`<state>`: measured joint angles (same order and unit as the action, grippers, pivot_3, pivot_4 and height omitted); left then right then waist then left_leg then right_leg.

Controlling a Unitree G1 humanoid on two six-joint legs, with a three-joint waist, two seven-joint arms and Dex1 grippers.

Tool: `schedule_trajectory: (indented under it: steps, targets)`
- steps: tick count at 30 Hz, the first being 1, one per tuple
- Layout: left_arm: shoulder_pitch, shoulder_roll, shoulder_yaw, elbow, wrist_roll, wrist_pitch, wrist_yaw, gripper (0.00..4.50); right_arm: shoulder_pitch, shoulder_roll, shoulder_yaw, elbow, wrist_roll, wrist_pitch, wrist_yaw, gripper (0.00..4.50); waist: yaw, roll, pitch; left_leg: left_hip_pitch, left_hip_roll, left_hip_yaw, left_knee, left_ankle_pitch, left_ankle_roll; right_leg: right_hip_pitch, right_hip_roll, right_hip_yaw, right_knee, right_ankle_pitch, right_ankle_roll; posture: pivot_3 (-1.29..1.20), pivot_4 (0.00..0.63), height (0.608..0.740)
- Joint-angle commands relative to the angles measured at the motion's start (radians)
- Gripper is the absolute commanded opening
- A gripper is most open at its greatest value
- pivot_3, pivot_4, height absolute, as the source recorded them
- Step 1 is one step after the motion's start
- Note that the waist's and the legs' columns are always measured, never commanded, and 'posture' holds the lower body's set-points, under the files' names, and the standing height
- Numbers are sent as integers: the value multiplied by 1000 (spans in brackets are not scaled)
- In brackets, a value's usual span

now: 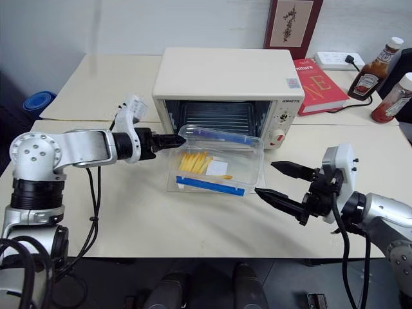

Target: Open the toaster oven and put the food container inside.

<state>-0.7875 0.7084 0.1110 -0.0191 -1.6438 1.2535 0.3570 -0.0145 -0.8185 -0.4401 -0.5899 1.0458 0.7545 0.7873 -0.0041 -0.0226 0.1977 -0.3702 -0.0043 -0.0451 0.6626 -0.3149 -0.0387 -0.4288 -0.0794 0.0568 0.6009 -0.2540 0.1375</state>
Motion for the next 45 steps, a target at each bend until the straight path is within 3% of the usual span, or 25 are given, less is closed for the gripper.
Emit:
schedule_trajectory:
  steps: [1, 2, 6, 12, 15, 18, 21, 28, 33, 39, 45]
  targets:
    - [60, 92, 62, -161, 186, -107, -321, 3534, -16, -26, -41, -5, 70, 23, -13, 3886, -2, 0, 0, 0, 0, 0, 0, 0, 0, 0, 0, 0, 0, 0, 0, 0, 150, 740]
    - [85, 112, 70, -178, 234, -138, -407, 3534, -19, -30, -40, -3, 76, 26, -12, 3555, -1, 0, 0, 0, 0, 0, 0, 0, 0, 0, 0, 0, 0, 0, -1, 0, 150, 740]
    - [189, 177, 76, -249, 348, -230, -786, 2684, 0, -54, -16, -24, 90, 41, 25, 2218, 3, 0, 0, 1, 0, 1, 0, 0, 1, 1, 0, 0, -1, -2, -4, 0, 150, 740]
    - [278, 284, -119, -361, 666, -412, -1194, 764, 27, -52, 95, -83, -11, -1, 37, 84, 3, 0, 0, -1, 0, 1, 0, -2, 5, 2, 0, 0, -7, -2, -4, 0, 150, 740]
    - [273, 267, -217, -356, 826, -517, -1275, 46, 11, -31, 151, -90, -67, -21, 6, 0, 3, 0, 0, -1, 0, 2, -1, -3, 5, 2, 0, 1, -7, -2, -4, 0, 150, 740]
    - [250, 226, -319, -307, 999, -590, -1271, 46, -14, -12, 258, -79, -179, -42, -34, 0, 2, 0, 0, -1, 0, 2, 0, -3, 5, 2, 0, 1, -8, -2, -4, 0, 150, 740]
    - [232, 174, -361, -272, 1085, -612, -1267, 46, -55, 11, 354, -32, -303, -64, -83, 0, 1, 0, 0, -1, 1, 2, 0, -3, 5, 2, 0, 0, -7, -1, -3, 0, 150, 740]
    - [194, 56, -360, -223, 1181, -578, -1218, 46, -181, 102, 414, 108, -465, -90, -189, 0, 2, 0, 0, -2, 1, 1, 0, -3, 6, 1, 0, 0, -6, 0, 0, 0, 150, 740]
    - [118, -117, -339, -97, 1304, -518, -993, 46, -341, 221, 444, 274, -567, -124, -268, 0, 1, 0, 0, -1, 0, 1, 1, -2, 7, 1, 1, 0, -3, 1, 2, 0, 150, 740]
    - [44, -266, -303, 27, 1392, -550, -843, 46, -426, 333, 470, 422, -654, -195, -299, 0, 0, 0, 0, -2, 0, 1, 1, -2, 7, -1, 1, 0, 1, 1, 2, 0, 150, 740]
    - [3, -343, -249, 110, 1411, -572, -798, 46, -518, 443, 448, 552, -706, -246, -361, 0, -1, 0, 0, -1, 1, 1, 1, 0, 4, -2, 1, 0, 2, 1, 1, 0, 150, 740]
